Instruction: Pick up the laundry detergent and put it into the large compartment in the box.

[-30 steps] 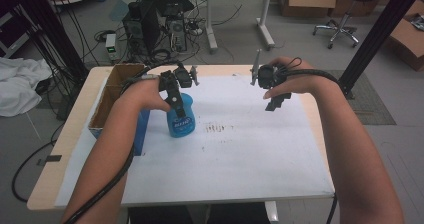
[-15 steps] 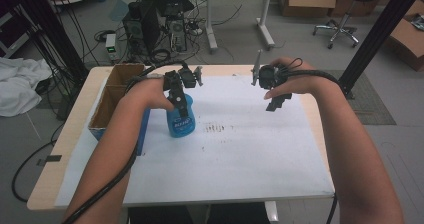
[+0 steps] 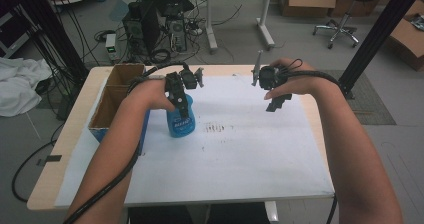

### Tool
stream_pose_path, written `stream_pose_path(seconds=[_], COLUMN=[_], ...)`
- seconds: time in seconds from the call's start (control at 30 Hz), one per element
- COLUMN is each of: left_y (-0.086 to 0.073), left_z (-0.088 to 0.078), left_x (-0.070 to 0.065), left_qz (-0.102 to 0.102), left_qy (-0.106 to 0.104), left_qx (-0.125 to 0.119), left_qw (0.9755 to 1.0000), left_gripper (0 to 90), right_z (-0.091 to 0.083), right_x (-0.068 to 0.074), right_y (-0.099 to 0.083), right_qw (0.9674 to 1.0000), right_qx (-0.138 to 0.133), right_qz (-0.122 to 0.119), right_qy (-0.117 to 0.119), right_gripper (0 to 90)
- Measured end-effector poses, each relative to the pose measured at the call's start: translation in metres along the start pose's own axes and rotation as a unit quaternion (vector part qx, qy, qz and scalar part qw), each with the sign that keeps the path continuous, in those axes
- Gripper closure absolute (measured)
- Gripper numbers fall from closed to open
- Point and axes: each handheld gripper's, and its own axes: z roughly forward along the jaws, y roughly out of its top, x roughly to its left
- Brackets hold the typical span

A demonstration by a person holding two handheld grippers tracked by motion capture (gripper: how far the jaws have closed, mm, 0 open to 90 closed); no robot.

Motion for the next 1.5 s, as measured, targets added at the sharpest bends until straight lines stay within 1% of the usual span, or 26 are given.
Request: stream_pose_path(seconds=[0.07, 0.13, 0.17, 0.2, 0.3, 0.43, 0.53, 0.7, 0.83, 0.9, 0.97, 1.0, 1.1, 1.23, 1.43, 1.5], left_y=[0.0, 0.001, 0.001, 0.001, 0.001, 0.001, 0.001, 0.001, 0.001, 0.001, 0.0, -0.001, 0.0, 0.001, 0.002, 0.002], left_z=[0.0, -0.002, -0.002, -0.002, -0.001, 0.0, 0.0, 0.0, 0.0, -0.001, -0.001, -0.001, -0.001, -0.001, -0.001, 0.0], left_x=[0.0, 0.0, 0.0, 0.001, 0.001, 0.001, 0.001, 0.001, 0.001, 0.001, 0.002, 0.002, 0.002, 0.002, 0.002, 0.002], left_qz=[-0.001, -0.001, -0.001, -0.005, -0.004, -0.011, -0.013, -0.01, -0.01, -0.011, -0.009, -0.011, -0.014, -0.018, -0.017, -0.02], left_qy=[-0.001, 0.001, 0.001, 0.0, 0.0, -0.008, -0.01, -0.013, -0.014, -0.016, -0.017, -0.016, -0.016, -0.013, -0.008, -0.008], left_qx=[0.0, -0.001, -0.001, 0.002, 0.004, 0.005, 0.006, 0.01, 0.01, 0.008, 0.006, 0.007, 0.006, 0.014, 0.018, 0.019], left_qw=[1.0, 1.0, 1.0, 1.0, 1.0, 0.9999, 0.9998, 0.9998, 0.9998, 0.9998, 0.9998, 0.9998, 0.9998, 0.9997, 0.9997, 0.9996], left_gripper=[10.7, 16.4, 16.5, 16.5, 19.0, 21.2, 23.7, 27.3, 28.2, 32.9, 34.1, 36.6, 37.3, 37.7, 38.2, 38.4], right_z=[0.001, 0.001, 0.002, 0.002, 0.002, 0.004, 0.005, 0.006, 0.008, 0.008, 0.008, 0.009, 0.009, 0.01, 0.012, 0.012], right_x=[0.0, -0.001, -0.001, -0.001, -0.001, -0.001, -0.002, -0.003, -0.004, -0.004, -0.004, -0.004, -0.005, -0.005, -0.006, -0.006], right_y=[0.0, 0.0, 0.0, 0.0, 0.0, -0.001, -0.001, -0.001, -0.001, -0.001, -0.001, -0.001, -0.001, 0.0, -0.001, -0.001], right_qw=[1.0, 1.0, 1.0, 1.0, 1.0, 1.0, 1.0, 1.0, 1.0, 1.0, 1.0, 1.0, 1.0, 1.0, 1.0, 1.0], right_qx=[0.0, -0.001, -0.002, -0.001, -0.001, 0.0, 0.0, -0.001, -0.003, -0.002, -0.001, -0.001, 0.0, 0.0, -0.001, -0.002], right_qz=[0.0, 0.0, 0.0, 0.0, 0.0, 0.002, 0.003, 0.004, 0.004, 0.004, 0.005, 0.004, 0.005, 0.006, 0.007, 0.008], right_qy=[0.0, 0.0, 0.001, 0.0, 0.001, 0.002, 0.002, 0.002, 0.004, 0.004, 0.005, 0.005, 0.005, 0.005, 0.006, 0.006], right_gripper=[16.3, 16.3, 16.3, 16.3, 16.3, 16.3, 16.3, 16.3, 16.3, 16.3, 16.3, 16.3, 16.3, 16.3, 16.3, 16.3])
